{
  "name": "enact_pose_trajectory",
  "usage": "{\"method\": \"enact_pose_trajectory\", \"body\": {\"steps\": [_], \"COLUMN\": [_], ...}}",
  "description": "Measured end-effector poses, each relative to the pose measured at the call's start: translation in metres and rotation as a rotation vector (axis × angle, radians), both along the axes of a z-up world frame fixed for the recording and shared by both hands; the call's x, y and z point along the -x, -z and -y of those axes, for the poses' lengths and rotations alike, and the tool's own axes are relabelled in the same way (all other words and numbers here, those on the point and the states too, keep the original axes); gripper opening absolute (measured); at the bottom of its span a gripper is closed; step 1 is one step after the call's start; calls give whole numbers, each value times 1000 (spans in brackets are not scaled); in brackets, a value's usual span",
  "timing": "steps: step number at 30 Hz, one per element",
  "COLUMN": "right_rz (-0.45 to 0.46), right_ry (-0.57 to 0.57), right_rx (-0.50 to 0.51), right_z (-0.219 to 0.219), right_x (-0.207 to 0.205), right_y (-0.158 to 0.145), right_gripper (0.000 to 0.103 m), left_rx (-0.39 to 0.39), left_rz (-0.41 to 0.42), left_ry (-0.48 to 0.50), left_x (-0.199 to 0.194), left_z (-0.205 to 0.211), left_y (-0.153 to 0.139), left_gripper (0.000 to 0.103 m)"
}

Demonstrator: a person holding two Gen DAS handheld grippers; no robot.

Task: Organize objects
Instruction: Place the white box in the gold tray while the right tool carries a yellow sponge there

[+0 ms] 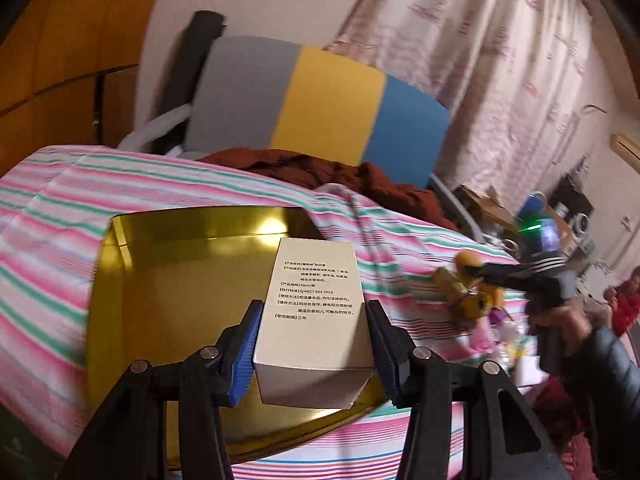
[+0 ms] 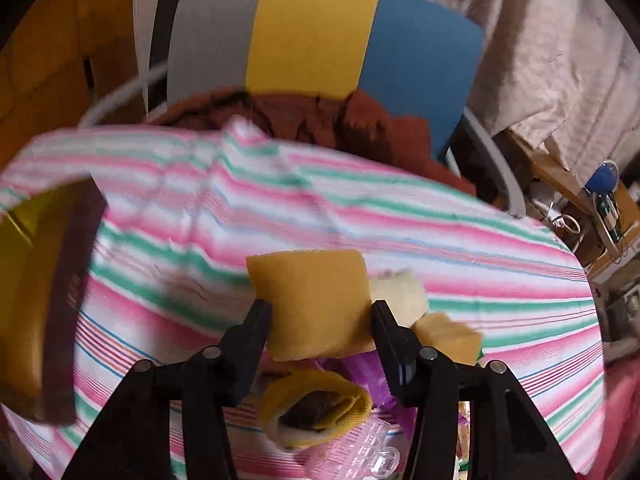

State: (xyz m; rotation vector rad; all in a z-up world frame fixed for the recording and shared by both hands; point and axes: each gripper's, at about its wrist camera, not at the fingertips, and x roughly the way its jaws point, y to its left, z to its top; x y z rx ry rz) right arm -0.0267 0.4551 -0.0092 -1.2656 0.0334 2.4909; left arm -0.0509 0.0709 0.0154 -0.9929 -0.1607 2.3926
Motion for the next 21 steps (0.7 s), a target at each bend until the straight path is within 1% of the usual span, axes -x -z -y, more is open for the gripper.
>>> {"method": "enact_pose_trajectory", "body": {"steps": [1, 4, 6, 8, 10, 13, 15, 16, 17, 18, 19, 20, 21], "right_rz": [-44, -118, -147, -170, -166, -121, -97, -92, -87, -85, -84, -88, -100], "right_ry": [-2, -34, -74, -133, -204, -274, -324, -339, -347, -352, -366, -384, -410], "right_rx": [18, 80, 86, 152, 204, 242, 289, 300, 307, 318, 344, 363, 388], "right_z": [4, 20, 37, 60, 85, 124, 155, 167, 179, 190, 207, 218, 229], "right_x": [-3, -7, -6, -6, -2, 12, 25, 29, 34, 40, 47, 51, 54], "right_y": [-11, -32, -42, -49, -50, -42, -35, -32, -31, -30, -29, -30, -30], "right_gripper": [52, 53, 53, 53, 53, 53, 53, 53, 53, 55, 57, 59, 71], "left_rx": [4, 31, 38, 52, 72, 106, 114, 126, 140, 130, 104, 86, 79], "left_rz": [5, 5, 5, -15, -27, -56, -69, -79, -68, -51, -36, -29, -30], "left_ry": [-16, -63, -89, -114, -136, -172, -216, -257, -289, -309, -338, -358, -369], "left_x": [0, 4, 7, 13, 22, 44, 58, 65, 73, 78, 81, 80, 78], "left_z": [6, 20, 30, 37, 44, 53, 58, 63, 67, 73, 80, 86, 91], "left_y": [3, 11, 15, 15, 16, 14, 13, 13, 14, 15, 15, 14, 13], "left_gripper": [51, 51, 51, 51, 51, 51, 51, 52, 52, 54, 57, 64, 66]}}
